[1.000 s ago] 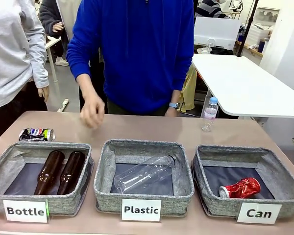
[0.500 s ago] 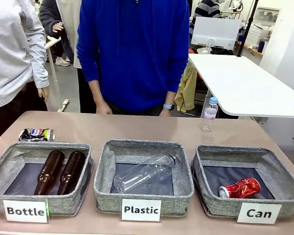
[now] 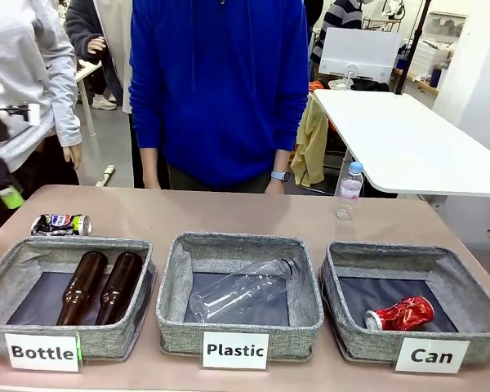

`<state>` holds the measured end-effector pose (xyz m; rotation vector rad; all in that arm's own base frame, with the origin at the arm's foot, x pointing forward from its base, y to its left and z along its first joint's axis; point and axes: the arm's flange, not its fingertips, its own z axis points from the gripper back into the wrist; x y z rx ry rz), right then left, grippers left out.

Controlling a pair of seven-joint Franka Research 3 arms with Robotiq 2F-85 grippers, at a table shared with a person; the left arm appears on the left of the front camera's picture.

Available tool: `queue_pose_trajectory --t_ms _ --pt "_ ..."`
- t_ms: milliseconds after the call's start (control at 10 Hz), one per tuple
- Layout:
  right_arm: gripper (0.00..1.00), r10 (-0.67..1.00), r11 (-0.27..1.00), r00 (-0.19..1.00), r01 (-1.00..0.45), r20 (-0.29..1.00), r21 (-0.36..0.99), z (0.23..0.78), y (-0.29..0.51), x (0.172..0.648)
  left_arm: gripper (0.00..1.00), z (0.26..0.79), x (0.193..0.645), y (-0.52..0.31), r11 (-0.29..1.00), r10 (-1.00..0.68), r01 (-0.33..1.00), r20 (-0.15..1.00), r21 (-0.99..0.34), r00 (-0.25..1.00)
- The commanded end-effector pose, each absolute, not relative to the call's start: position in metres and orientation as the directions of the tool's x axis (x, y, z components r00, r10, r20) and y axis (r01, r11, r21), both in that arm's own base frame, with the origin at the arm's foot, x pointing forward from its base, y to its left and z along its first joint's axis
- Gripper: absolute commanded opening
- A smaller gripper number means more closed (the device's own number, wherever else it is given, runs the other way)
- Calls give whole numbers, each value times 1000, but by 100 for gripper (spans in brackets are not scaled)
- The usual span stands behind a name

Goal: Sort the can waste into the basket.
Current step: Pick up the can waste from the table and place it in the right Fabric basket.

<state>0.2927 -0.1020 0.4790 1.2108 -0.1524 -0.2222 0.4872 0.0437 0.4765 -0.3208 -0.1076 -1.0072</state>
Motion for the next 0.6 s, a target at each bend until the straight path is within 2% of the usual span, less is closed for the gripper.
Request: queue_pose_trajectory --t_ms 0,100,300,400,500 --pt "100 -260 335 965 76 15 939 480 -103 294 100 458 508 37 378 -902 926 227 2 368" --pt "100 -260 335 965 76 15 939 480 -103 294 100 447 522 30 301 -945 943 173 140 276" --pt "100 -260 335 965 76 15 939 480 -103 294 100 431 530 18 154 -988 970 22 190 153" --pt "100 -260 335 965 76 15 939 480 -103 294 100 432 536 17 146 -989 979 48 144 140" --pt "100 -260 335 965 76 15 939 480 -103 294 100 442 537 13 194 -980 972 67 136 186"
